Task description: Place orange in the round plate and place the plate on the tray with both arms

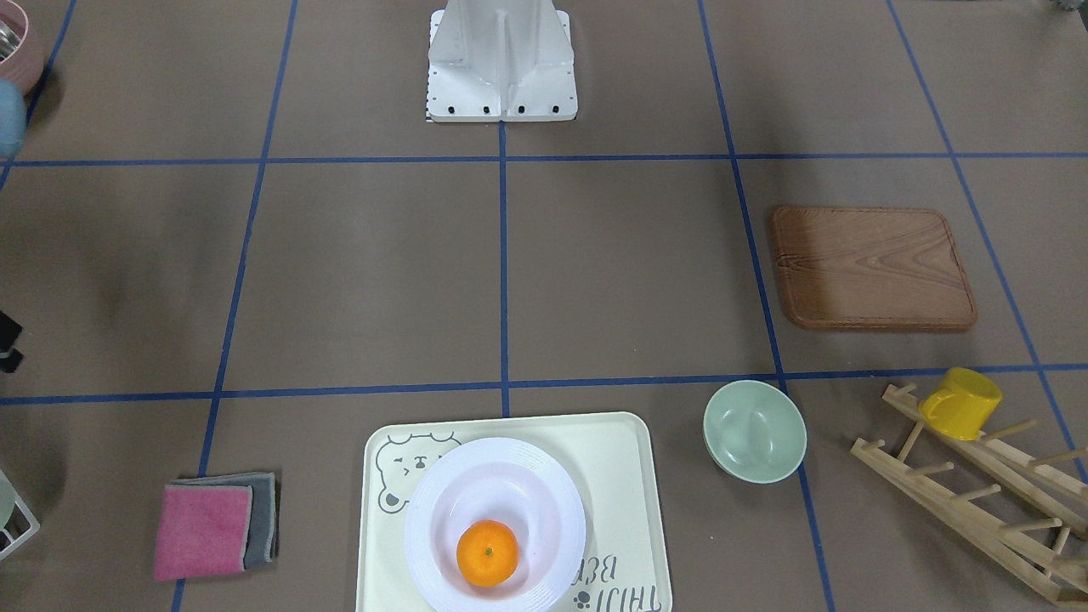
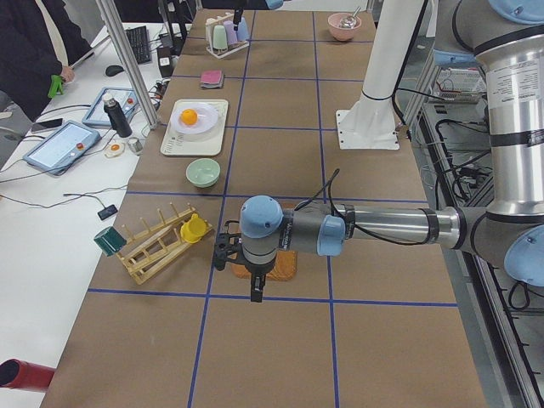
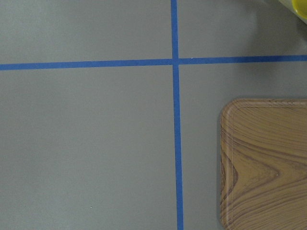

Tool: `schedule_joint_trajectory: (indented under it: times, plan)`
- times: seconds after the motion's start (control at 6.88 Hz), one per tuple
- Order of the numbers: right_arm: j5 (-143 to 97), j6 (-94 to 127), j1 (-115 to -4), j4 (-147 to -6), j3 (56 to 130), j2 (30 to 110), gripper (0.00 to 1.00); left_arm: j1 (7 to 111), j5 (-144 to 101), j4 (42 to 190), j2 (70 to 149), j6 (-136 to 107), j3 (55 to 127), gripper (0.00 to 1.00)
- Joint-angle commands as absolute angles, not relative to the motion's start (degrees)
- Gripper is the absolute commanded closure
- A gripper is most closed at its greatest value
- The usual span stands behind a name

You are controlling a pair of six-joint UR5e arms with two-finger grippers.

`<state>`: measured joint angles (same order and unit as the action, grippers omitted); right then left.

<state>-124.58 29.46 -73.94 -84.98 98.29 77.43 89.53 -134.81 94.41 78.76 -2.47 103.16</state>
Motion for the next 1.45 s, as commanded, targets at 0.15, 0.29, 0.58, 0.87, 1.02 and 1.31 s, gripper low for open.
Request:
schedule_joint_trajectory:
  times: [0.15, 0.29, 0.58, 0.87, 1.02, 1.31]
  plan:
    - [-128.22, -2.05, -88.73, -94.38, 98.26, 88.56, 0.0, 89.47, -134.74, 94.31, 78.4, -2.37, 104.59, 0.01]
    - [-128.41, -6.63, -89.9, -94.22, 98.52, 91.64, 0.0, 89.47, -134.74, 94.31, 78.31, -2.37, 104.76, 0.01]
    - [-129.72, -11.59, -90.79, -95.53, 98.79, 93.77, 0.0, 89.47, -134.74, 94.39, 78.05, -2.37, 104.68, 0.01]
    - [-134.61, -11.51, -90.79, -95.36, 98.0, 95.18, 0.0, 89.47, -134.74, 94.48, 77.52, -2.37, 104.85, 0.01]
    - [-134.65, -10.56, -90.79, -95.36, 98.17, 95.79, 0.0, 89.39, -134.74, 94.4, 77.0, -2.37, 104.59, 0.01]
    - [-134.21, -7.75, -90.7, -95.19, 98.0, 96.06, 0.0, 89.38, -134.82, 94.31, 76.73, -2.37, 104.41, 0.01]
